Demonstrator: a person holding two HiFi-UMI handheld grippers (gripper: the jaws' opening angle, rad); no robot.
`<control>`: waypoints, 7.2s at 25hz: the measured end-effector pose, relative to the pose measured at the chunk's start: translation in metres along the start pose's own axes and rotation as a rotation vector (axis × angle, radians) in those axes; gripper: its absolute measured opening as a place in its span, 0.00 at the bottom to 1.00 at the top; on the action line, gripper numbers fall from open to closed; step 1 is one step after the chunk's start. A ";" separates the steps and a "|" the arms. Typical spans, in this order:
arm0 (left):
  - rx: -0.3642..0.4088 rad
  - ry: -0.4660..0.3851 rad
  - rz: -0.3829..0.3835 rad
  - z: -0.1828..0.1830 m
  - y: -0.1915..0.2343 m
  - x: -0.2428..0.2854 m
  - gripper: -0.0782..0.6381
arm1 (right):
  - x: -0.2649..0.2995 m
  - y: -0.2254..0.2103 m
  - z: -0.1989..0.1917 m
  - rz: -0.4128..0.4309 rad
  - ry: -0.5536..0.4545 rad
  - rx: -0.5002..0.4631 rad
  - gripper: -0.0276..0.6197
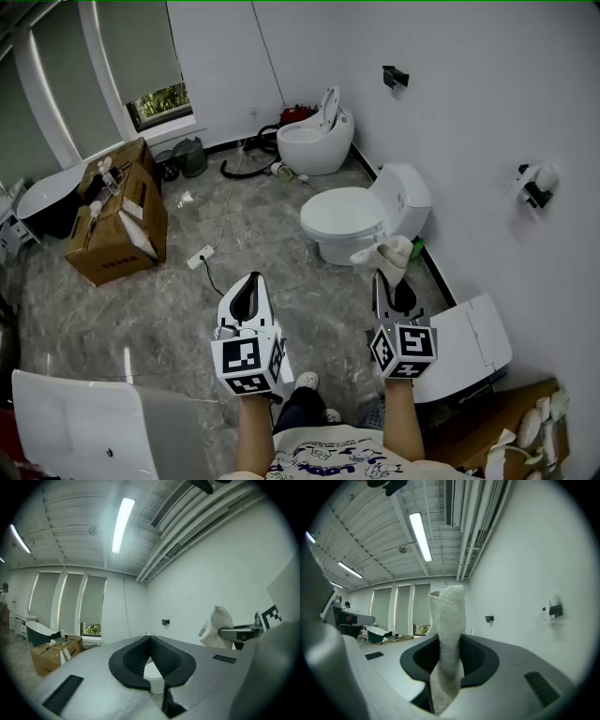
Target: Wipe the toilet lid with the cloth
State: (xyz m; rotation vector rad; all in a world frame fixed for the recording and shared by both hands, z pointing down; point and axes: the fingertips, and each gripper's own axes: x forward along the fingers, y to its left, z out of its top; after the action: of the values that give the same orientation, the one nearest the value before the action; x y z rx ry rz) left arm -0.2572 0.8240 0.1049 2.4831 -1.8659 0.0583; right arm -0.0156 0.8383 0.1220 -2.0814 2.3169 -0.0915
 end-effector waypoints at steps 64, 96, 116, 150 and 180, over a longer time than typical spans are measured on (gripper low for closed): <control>-0.022 0.070 -0.007 -0.012 0.093 0.441 0.11 | 0.432 -0.095 -0.026 -0.055 0.056 0.060 0.19; -0.025 0.150 0.031 -0.037 0.072 0.693 0.11 | 0.657 -0.231 -0.055 -0.054 0.138 0.095 0.19; -0.041 0.254 -0.114 -0.084 0.114 0.927 0.11 | 0.856 -0.278 -0.106 -0.193 0.247 0.090 0.19; -0.035 0.619 -0.232 -0.313 0.057 1.074 0.11 | 0.928 -0.421 -0.337 -0.324 0.597 0.121 0.19; 0.001 0.770 -0.190 -0.471 0.042 1.098 0.11 | 0.973 -0.500 -0.575 -0.328 0.829 0.125 0.19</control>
State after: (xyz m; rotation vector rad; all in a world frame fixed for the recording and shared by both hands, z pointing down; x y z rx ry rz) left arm 0.0035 -0.2167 0.6311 2.1475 -1.2933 0.8623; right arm 0.3421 -0.1670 0.7461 -2.6631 2.1370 -1.2852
